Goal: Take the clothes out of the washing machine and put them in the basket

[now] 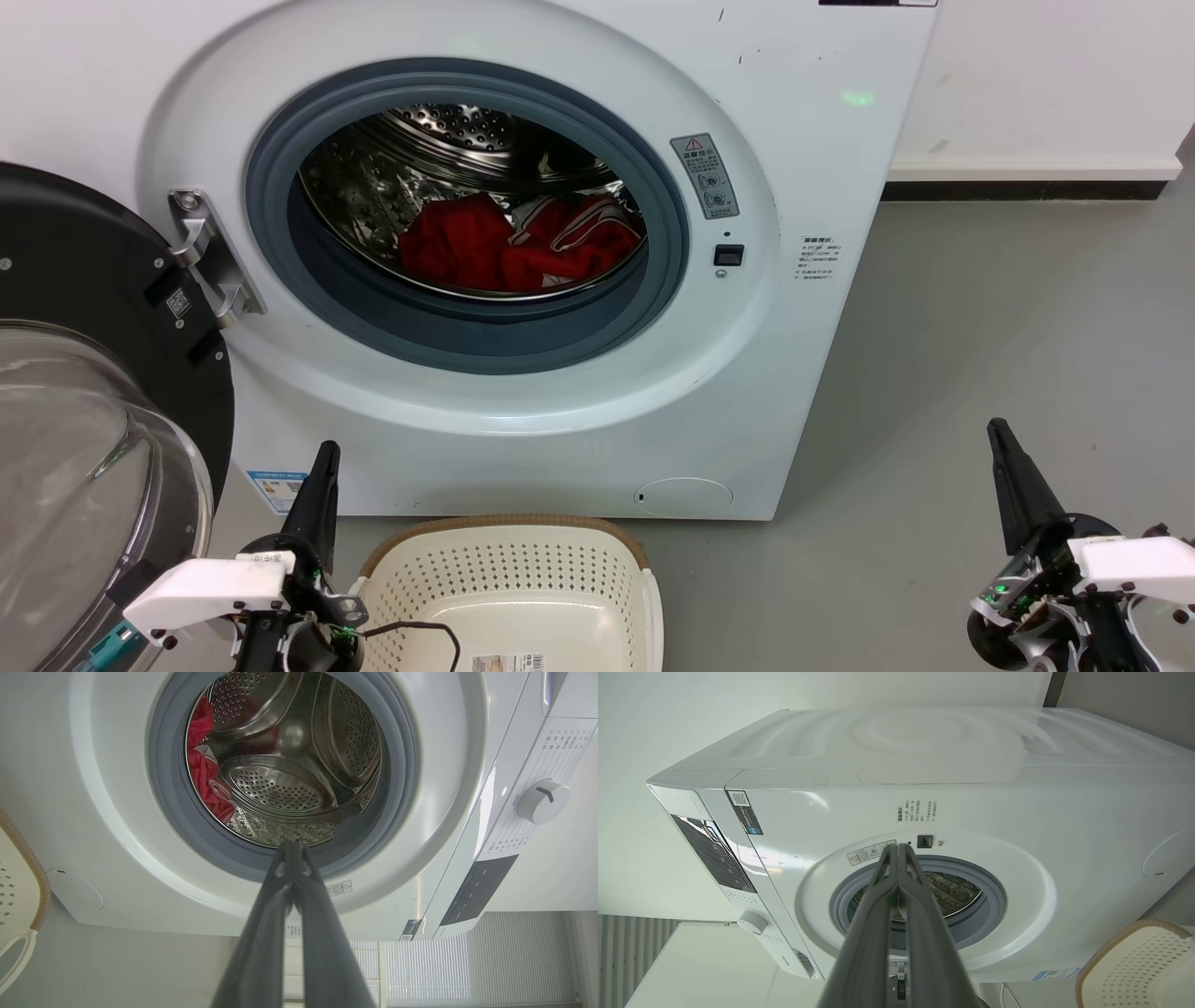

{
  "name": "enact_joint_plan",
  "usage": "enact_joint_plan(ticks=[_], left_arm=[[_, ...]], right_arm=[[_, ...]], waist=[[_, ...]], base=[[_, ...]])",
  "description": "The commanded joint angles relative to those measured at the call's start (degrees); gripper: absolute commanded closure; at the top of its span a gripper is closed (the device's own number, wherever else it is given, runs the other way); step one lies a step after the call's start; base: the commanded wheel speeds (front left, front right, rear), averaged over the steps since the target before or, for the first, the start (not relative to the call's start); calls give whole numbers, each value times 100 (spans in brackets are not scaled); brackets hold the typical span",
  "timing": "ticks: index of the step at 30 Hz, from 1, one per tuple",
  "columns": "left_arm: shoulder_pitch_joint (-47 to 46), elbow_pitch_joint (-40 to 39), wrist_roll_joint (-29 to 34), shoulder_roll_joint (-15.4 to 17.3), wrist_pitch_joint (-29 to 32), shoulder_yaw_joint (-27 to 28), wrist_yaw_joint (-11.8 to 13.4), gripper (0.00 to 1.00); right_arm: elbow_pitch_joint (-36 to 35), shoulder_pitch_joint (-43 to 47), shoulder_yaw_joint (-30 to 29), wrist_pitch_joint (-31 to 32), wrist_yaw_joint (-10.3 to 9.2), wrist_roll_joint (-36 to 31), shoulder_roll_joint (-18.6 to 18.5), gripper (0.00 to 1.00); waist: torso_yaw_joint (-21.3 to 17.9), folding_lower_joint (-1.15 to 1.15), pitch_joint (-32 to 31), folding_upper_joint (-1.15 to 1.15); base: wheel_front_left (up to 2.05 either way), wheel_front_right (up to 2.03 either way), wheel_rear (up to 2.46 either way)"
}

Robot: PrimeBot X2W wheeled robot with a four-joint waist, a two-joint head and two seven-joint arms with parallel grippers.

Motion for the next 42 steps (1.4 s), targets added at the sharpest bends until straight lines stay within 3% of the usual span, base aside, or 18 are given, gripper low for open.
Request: enact_joint_plan(ticks=[1,41,42], left_arm=[[-33,-1,-12,-11,10,14,-22,100],[-33,-1,-12,-11,10,14,-23,100],[-33,-1,-12,-11,10,14,-23,0]], right_arm=[[6,-69,3,4,0,-27,17,100],[6,-69,4,4,0,-26,17,100],[6,-69,4,4,0,-26,17,0]], waist=[[0,0,0,0],[0,0,0,0],[0,0,0,0]], base=[[0,0,0],[0,0,0],[0,0,0]])
